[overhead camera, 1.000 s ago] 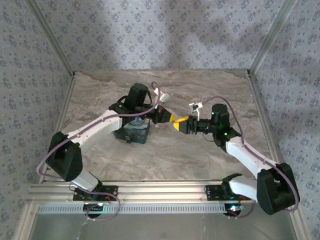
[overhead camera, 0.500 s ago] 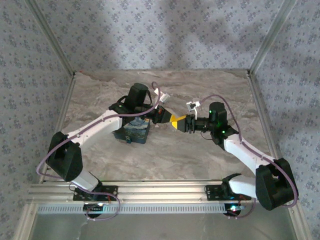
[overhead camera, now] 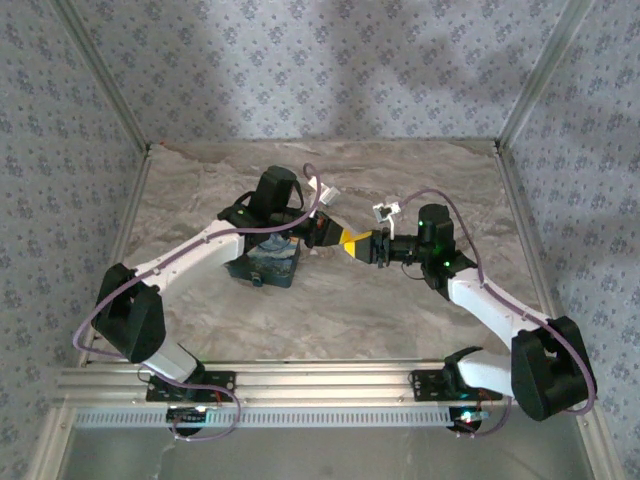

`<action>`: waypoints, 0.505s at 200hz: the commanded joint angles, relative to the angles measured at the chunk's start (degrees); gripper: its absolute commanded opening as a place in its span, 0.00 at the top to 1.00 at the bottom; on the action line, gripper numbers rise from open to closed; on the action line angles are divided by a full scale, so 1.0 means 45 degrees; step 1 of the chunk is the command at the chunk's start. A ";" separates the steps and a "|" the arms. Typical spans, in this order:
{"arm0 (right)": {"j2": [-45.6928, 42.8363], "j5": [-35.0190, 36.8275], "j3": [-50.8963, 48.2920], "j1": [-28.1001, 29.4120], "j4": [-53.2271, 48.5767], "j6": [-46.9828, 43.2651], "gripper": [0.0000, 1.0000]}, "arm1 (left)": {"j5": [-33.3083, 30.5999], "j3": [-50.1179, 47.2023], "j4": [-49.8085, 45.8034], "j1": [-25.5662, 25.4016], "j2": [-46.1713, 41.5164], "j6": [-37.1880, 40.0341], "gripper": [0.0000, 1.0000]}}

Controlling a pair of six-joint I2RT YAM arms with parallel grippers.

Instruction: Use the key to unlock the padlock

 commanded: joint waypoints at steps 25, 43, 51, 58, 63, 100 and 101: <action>-0.0232 0.0116 0.0118 -0.0069 -0.0752 -0.0578 0.96 | -0.0013 0.0431 0.0113 0.0064 0.0000 0.0104 1.00; -0.0254 0.0199 0.0094 -0.0121 -0.1026 -0.0720 0.99 | -0.0213 0.0407 0.0133 0.0130 -0.0070 0.0070 1.00; -0.0272 0.0241 0.0083 -0.0124 -0.1084 -0.0736 1.00 | -0.0290 0.0378 0.0182 0.0146 -0.0120 0.0030 0.99; -0.0273 0.0290 0.0075 -0.0128 -0.1133 -0.0758 1.00 | -0.0346 0.0315 0.0249 0.0191 -0.0175 -0.0022 0.97; -0.0273 0.0332 0.0074 -0.0125 -0.1198 -0.0786 1.00 | -0.0402 0.0295 0.0302 0.0215 -0.0226 -0.0059 0.94; -0.0235 0.0881 0.0389 -0.0072 -0.2272 -0.1374 1.00 | -0.1687 -0.0598 0.0803 0.0759 -0.1136 -0.0546 0.50; -0.0225 0.0904 0.0407 -0.0071 -0.2299 -0.1398 1.00 | -0.1767 -0.0652 0.0810 0.0792 -0.1164 -0.0555 0.50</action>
